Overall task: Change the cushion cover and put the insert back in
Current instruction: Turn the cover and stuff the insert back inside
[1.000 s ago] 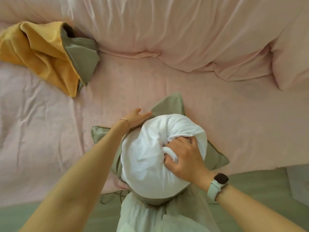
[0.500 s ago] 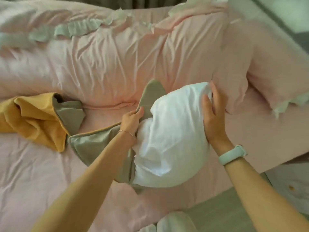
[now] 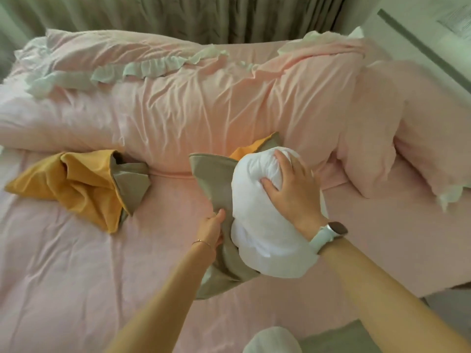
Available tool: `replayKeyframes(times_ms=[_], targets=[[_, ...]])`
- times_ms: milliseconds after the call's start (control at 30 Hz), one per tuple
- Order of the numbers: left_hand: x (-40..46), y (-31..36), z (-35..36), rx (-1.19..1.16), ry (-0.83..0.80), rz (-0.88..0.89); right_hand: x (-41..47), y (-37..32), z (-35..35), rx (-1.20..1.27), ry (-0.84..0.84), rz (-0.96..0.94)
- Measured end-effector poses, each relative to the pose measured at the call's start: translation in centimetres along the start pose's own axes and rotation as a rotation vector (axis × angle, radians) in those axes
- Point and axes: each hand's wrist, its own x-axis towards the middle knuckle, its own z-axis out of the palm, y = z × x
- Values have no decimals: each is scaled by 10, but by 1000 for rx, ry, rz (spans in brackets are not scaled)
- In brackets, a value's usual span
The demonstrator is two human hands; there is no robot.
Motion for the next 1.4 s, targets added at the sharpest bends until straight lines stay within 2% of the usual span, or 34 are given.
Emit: replayKeyframes(times_ms=[100, 167, 200, 233, 300, 333, 433, 533, 667, 733, 800, 867, 900, 967, 1067, 1333, 1400], targets=[[3, -4, -15, 94, 337, 242, -16, -3, 36, -18, 16, -116], [-6, 1, -18, 309, 493, 521, -23, -8, 47, -25, 18, -172], [-8, 2, -16, 388, 441, 664, -25, -10, 51, -19, 24, -203], [-11, 3, -12, 413, 301, 736, -28, -10, 56, -6, 26, -224], [-11, -1, -3, 351, 5, 666, -34, -9, 59, 42, 29, -233], [-8, -6, 1, 336, -81, 617, -35, -7, 58, 75, 42, -230], [-5, -8, 17, 428, -182, 522, -31, 0, 49, 97, 91, -240], [-7, -1, 42, 432, -305, 456, -18, 9, 41, -26, 116, -296], [-2, 8, 50, 654, -412, 480, -5, 25, 51, -259, 19, -449], [7, 2, 36, 656, -282, 543, 0, 31, 64, -372, -42, -546], [15, -13, 18, 564, 83, 688, 4, 32, 78, -453, -101, -579], [22, -23, 2, 405, 432, 669, 9, 28, 93, -504, -149, -575], [28, -25, -5, 359, 488, 599, 10, 26, 100, -514, -158, -578], [46, -29, -16, 360, 401, 435, 12, 22, 112, -514, -165, -590], [70, -34, -19, 456, 243, 354, 15, 17, 127, -501, -118, -614], [97, -46, -6, 754, 374, 386, 10, 24, 162, -488, -32, -729], [101, -44, -10, 705, 394, 343, 14, 24, 165, -463, -25, -740]])
